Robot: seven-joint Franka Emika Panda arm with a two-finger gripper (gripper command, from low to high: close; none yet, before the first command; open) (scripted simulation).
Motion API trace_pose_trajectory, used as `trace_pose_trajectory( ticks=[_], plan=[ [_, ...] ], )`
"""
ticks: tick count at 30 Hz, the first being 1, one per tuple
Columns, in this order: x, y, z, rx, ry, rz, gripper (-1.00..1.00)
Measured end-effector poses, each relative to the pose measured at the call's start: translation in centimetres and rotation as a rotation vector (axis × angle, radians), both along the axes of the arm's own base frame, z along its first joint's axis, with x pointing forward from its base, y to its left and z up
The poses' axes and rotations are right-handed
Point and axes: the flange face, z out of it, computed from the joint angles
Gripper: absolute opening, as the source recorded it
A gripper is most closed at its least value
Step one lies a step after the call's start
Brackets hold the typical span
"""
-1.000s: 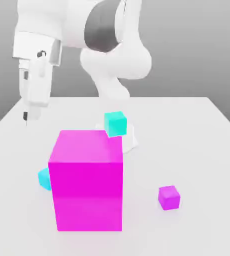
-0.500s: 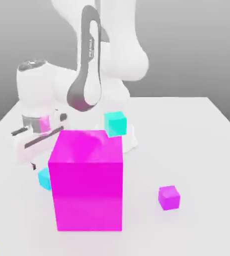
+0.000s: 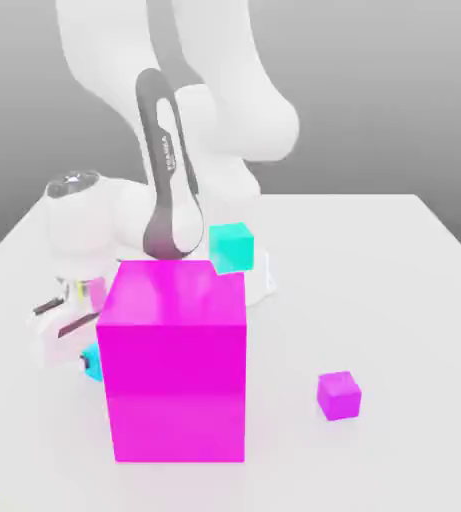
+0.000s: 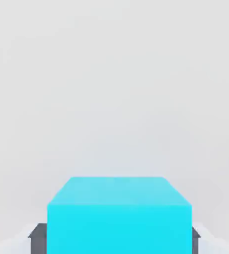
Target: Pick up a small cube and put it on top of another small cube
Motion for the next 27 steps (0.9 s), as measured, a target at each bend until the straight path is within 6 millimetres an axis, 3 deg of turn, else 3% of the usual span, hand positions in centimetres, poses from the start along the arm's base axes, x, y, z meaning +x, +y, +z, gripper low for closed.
trace_pose_trajectory(
  ticks=[3,14,19,23,27],
  plan=[
    [0.1,-0.1,0.3,-0.001,0.001,-0.001,-1.00],
    [0.1,0.0,6.1,-0.001,0.002,0.001,-1.00],
    [4.6,-0.7,11.3,-0.081,-0.005,0.304,-1.00],
    [7.6,1.5,16.0,-0.124,0.029,0.585,-1.00],
    [9.6,4.9,21.0,-0.156,0.067,0.858,-1.00]
  ],
)
